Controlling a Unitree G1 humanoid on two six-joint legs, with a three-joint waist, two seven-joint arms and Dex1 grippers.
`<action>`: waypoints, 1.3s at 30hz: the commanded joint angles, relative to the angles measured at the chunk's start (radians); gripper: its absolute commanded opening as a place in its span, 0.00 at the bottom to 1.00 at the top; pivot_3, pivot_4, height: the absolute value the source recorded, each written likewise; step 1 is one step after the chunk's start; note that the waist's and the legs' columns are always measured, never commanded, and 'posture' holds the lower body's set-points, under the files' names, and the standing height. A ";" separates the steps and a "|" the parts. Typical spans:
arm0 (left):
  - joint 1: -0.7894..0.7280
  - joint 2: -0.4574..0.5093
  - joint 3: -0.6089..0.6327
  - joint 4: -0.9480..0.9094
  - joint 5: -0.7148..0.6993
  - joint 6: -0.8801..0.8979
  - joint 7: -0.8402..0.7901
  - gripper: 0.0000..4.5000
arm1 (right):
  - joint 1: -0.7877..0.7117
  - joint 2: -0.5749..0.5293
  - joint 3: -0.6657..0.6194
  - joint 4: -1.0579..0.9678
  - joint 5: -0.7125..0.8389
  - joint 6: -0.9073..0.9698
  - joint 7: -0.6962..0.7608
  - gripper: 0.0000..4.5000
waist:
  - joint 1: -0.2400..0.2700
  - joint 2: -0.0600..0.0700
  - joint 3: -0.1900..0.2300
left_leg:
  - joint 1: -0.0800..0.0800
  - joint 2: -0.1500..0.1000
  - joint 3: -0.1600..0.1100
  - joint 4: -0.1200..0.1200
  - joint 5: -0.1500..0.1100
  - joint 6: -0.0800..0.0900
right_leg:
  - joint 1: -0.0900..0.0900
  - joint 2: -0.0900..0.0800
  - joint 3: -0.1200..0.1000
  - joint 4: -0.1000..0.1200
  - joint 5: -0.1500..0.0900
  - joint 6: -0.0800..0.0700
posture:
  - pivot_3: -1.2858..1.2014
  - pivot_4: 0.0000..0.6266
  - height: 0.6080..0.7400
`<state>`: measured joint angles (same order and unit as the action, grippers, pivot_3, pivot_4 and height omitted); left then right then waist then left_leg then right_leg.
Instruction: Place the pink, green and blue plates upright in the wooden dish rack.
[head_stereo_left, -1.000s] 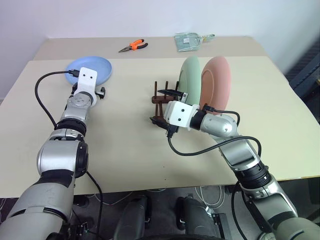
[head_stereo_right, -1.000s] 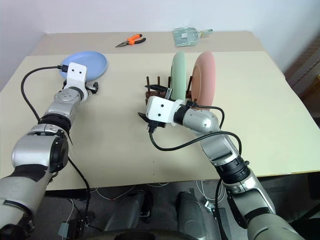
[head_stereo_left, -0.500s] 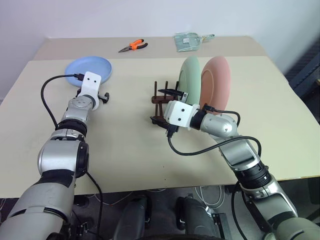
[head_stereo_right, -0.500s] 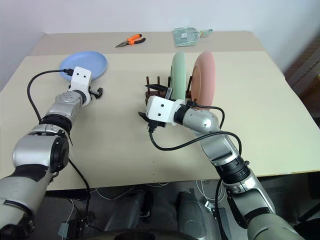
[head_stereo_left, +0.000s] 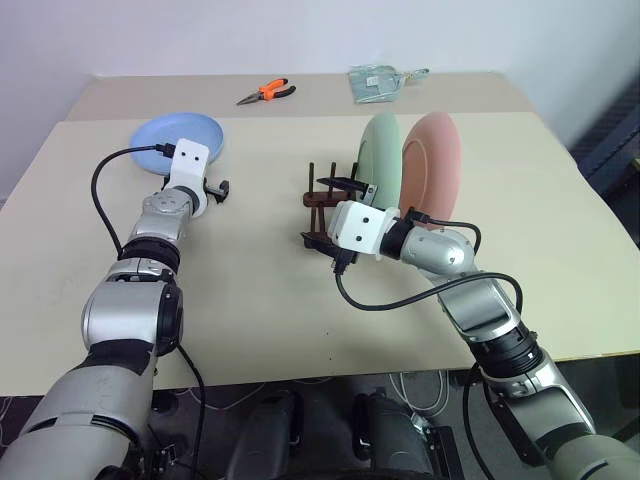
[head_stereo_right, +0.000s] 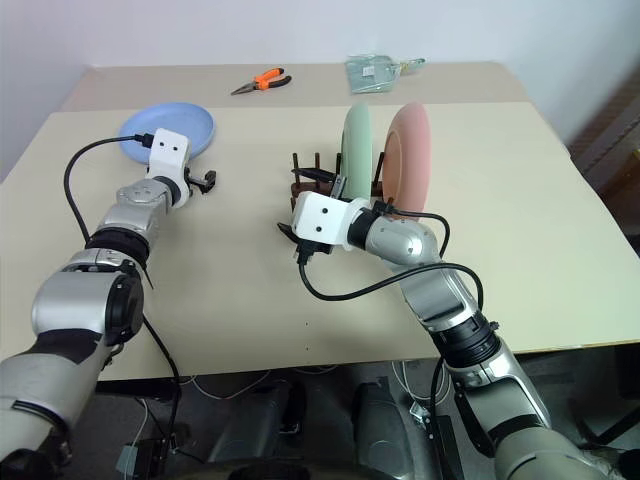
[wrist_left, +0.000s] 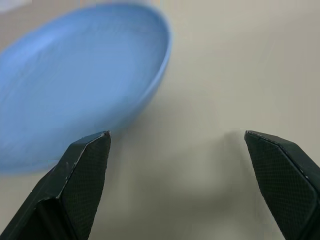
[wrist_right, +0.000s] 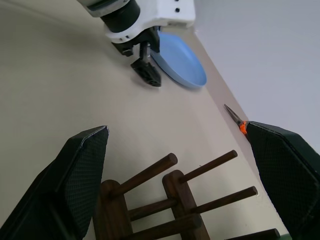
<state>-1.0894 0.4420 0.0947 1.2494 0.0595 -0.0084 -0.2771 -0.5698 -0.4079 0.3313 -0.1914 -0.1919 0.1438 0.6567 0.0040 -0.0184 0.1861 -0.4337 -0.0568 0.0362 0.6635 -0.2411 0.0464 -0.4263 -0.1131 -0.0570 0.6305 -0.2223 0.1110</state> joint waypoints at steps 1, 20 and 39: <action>0.031 0.005 0.017 -0.076 -0.030 -0.007 -0.030 0.97 | -0.003 0.008 -0.020 -0.034 0.007 -0.007 -0.010 1.00 | -0.001 0.000 0.000 | 0.000 0.000 0.000 0.000 0.000 0.000 | 0.000 0.000 0.000 0.000 0.000 0.000 | 0.52 0.24 1.00; 0.309 0.029 0.149 -0.522 -0.203 0.199 -0.035 0.97 | -0.015 0.020 -0.020 -0.003 0.011 -0.030 -0.010 1.00 | -0.016 0.000 0.000 | 0.000 0.000 -0.001 0.000 0.000 0.000 | 0.000 0.000 0.000 0.001 0.000 0.000 | 0.52 0.24 1.00; 0.390 0.022 0.175 -0.663 -0.260 0.242 -0.002 0.97 | -0.020 0.020 -0.023 0.016 0.007 -0.043 -0.009 1.00 | -0.015 0.000 0.000 | 0.000 0.000 -0.001 0.000 0.000 0.000 | -0.001 -0.001 0.000 0.001 0.000 0.000 | 0.52 0.24 1.00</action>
<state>-0.7042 0.4594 0.2527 0.6321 -0.1883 0.2516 -0.2773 -0.5674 -0.3916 0.3311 -0.1677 -0.1914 0.1220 0.6562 -0.0112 -0.0182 0.1860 -0.4337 -0.0565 0.0355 0.6637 -0.2412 0.0461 -0.4268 -0.1138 -0.0567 0.6311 -0.2223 0.1108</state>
